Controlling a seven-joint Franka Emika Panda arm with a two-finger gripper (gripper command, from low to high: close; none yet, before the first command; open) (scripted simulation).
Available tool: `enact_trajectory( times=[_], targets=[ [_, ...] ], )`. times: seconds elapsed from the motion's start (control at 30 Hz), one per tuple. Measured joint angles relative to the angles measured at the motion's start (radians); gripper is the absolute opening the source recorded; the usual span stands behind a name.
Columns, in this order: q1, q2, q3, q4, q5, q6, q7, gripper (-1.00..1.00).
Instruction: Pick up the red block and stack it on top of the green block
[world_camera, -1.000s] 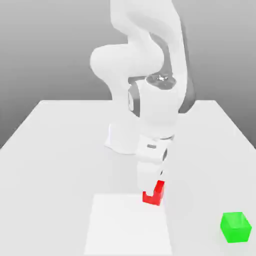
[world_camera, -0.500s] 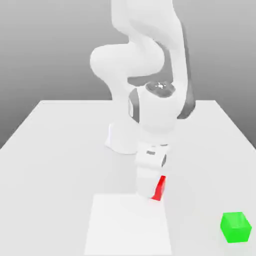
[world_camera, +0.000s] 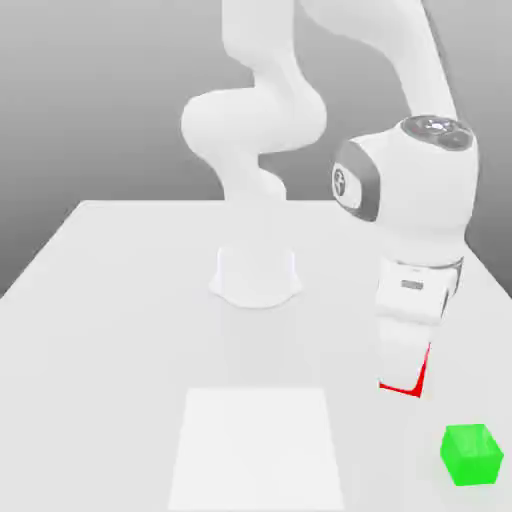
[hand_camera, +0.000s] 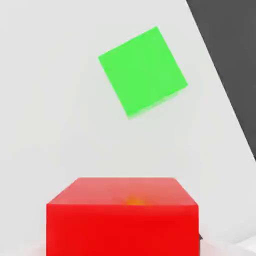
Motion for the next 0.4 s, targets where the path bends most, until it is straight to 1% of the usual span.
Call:
enact_trajectory(
  times=[0.13, 0.27, 0.3, 0.4],
  targets=[
    [0.052, 0.085, 0.004, 0.134, -0.05, -0.05, 0.138, -1.0],
    [0.066, 0.219, -0.002, 0.163, -0.07, 0.055, 0.171, -1.0],
    [0.067, 0.239, -0.003, 0.165, -0.072, 0.073, 0.173, 1.0],
    [0.067, 0.239, -0.003, 0.165, -0.072, 0.073, 0.173, 1.0]
  ],
)
